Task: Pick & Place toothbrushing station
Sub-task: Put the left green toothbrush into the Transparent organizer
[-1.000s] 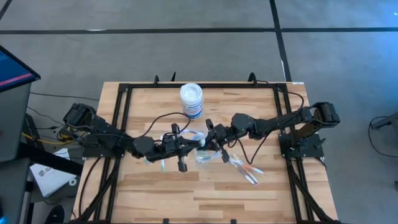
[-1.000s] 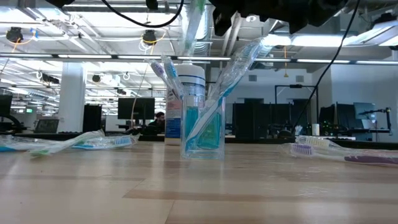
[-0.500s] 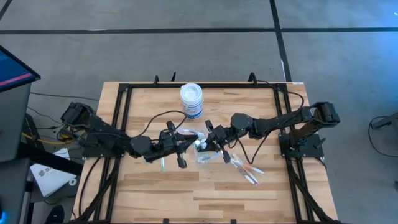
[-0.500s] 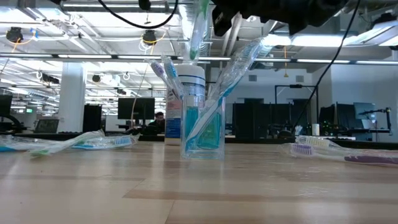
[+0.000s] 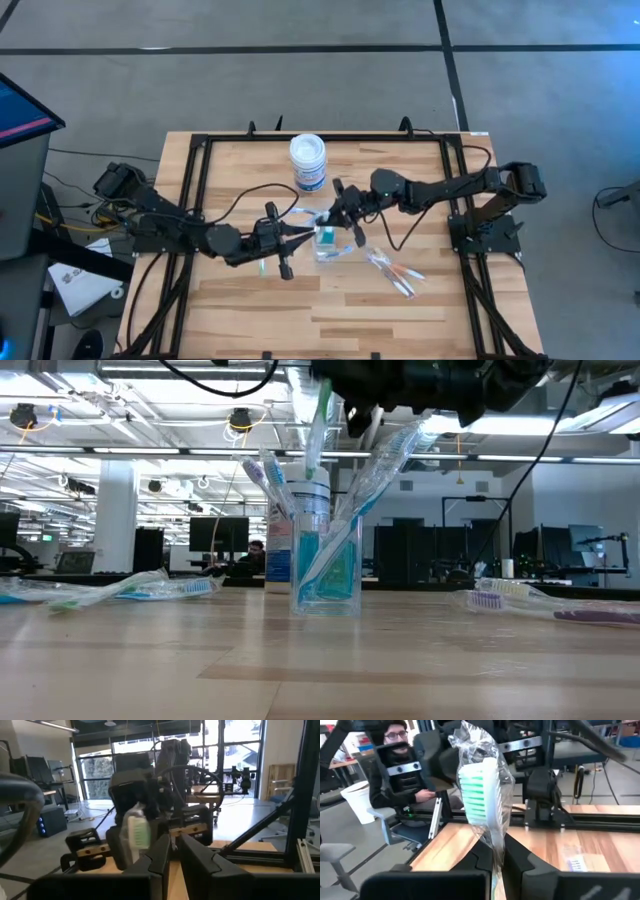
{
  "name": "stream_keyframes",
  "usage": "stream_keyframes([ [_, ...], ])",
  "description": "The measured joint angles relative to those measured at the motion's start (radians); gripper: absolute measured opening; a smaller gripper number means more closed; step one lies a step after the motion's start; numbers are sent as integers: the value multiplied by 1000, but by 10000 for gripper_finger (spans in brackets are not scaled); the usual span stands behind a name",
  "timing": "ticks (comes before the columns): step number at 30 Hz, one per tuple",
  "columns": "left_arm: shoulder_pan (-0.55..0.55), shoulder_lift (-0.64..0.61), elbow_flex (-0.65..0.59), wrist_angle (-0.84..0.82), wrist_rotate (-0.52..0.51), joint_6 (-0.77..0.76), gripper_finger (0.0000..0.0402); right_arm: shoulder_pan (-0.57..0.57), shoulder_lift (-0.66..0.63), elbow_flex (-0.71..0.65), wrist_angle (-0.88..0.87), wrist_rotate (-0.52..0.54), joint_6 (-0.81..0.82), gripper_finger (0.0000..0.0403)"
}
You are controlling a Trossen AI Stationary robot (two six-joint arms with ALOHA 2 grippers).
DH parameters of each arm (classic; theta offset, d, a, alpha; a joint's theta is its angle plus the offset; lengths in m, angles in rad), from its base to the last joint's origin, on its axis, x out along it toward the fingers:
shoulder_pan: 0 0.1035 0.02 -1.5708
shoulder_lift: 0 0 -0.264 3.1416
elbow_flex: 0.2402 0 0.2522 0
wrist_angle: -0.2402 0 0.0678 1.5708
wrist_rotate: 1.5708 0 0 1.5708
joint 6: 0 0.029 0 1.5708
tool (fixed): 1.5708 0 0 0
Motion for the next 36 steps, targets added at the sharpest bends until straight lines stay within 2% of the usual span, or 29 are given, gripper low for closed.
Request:
stream_keyframes([
  [9, -23, 0, 0, -7, 1, 0, 30, -68, -23, -2, -84, 2, -13, 6],
  [26, -25, 1, 0, -11, 1, 0, 30, -187, -28, 0, -113, 8, -51, 6],
  [30, -20, 1, 0, -7, 1, 8, 30, -201, -27, 0, -138, 49, -62, 7],
  [36, -20, 1, 0, -6, 1, 9, 30, -206, -18, 1, -153, 55, -80, 6],
])
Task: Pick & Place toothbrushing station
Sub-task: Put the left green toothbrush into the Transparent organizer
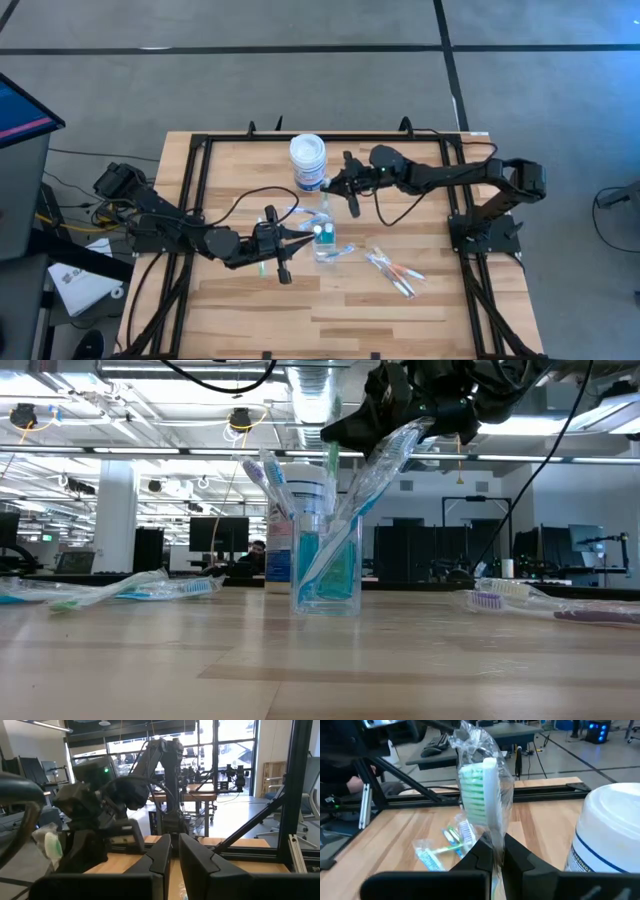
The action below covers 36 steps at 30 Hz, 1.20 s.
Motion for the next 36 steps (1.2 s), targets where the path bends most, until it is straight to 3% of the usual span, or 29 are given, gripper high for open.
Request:
stream_keyframes([
  [18, 0, 0, 0, 0, 0, 2, 30, 0, 81, -4, -6, 8, -3, 8],
  [25, 0, 0, 0, -1, 3, 2, 30, 0, 180, 0, 93, -1, 28, 11],
  [36, 0, 0, 0, -1, 6, 2, 30, -5, 173, 0, 88, -34, 40, 24],
])
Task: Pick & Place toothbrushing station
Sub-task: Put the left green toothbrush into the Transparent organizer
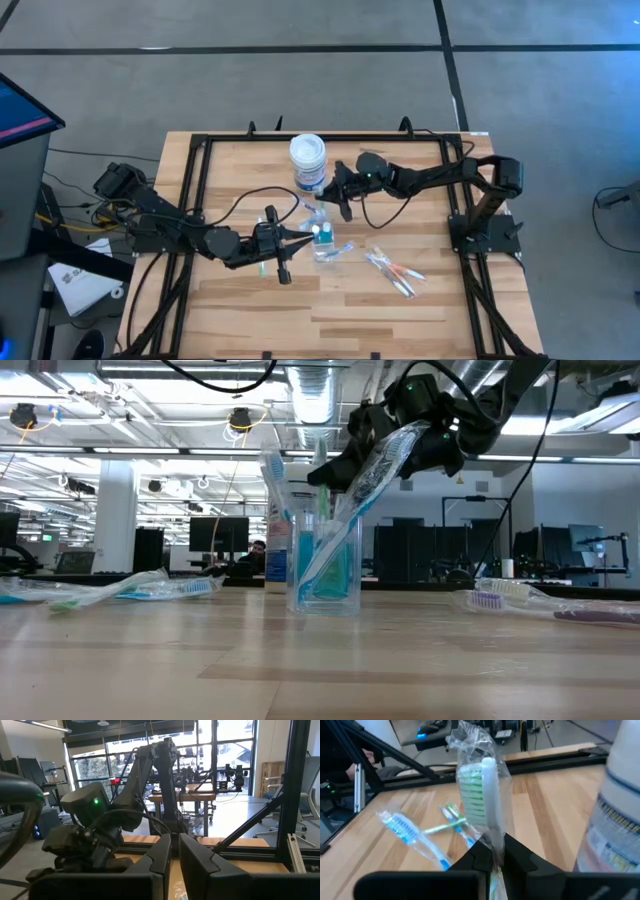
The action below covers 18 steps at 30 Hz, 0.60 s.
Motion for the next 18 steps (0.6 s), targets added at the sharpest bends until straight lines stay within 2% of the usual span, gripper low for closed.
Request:
stream_keyframes([
  [18, 0, 0, 0, -3, -4, -1, 30, 15, 8, 0, -24, -99, -40, 51],
])
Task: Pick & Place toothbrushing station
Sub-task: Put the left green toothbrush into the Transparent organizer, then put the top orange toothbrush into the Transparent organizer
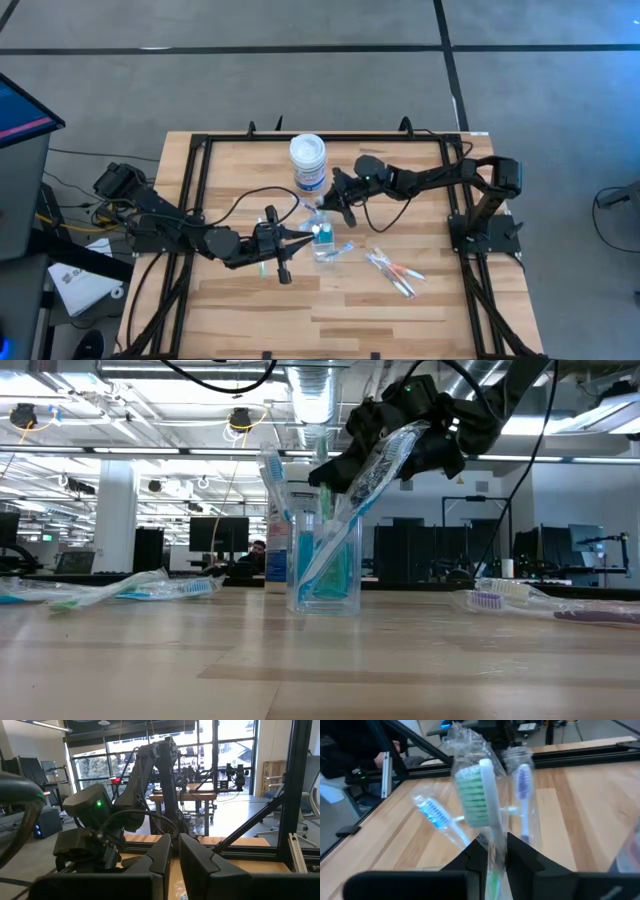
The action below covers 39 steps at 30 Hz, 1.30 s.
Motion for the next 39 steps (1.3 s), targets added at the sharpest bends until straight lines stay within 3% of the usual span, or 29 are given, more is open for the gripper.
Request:
stream_keyframes([
  [13, 0, 0, 0, -2, 1, 0, 30, -3, 0, 0, -65, -1, -5, 169],
  [18, 0, 0, 0, -3, 2, 0, 30, -7, 0, 0, -65, -1, 2, 197],
  [27, 0, 0, 0, -3, 4, 0, 30, -37, -31, 0, -99, -1, 23, 196],
  [39, 0, 0, 0, -3, 4, -2, 30, -29, -221, -1, -221, 10, -3, 184],
])
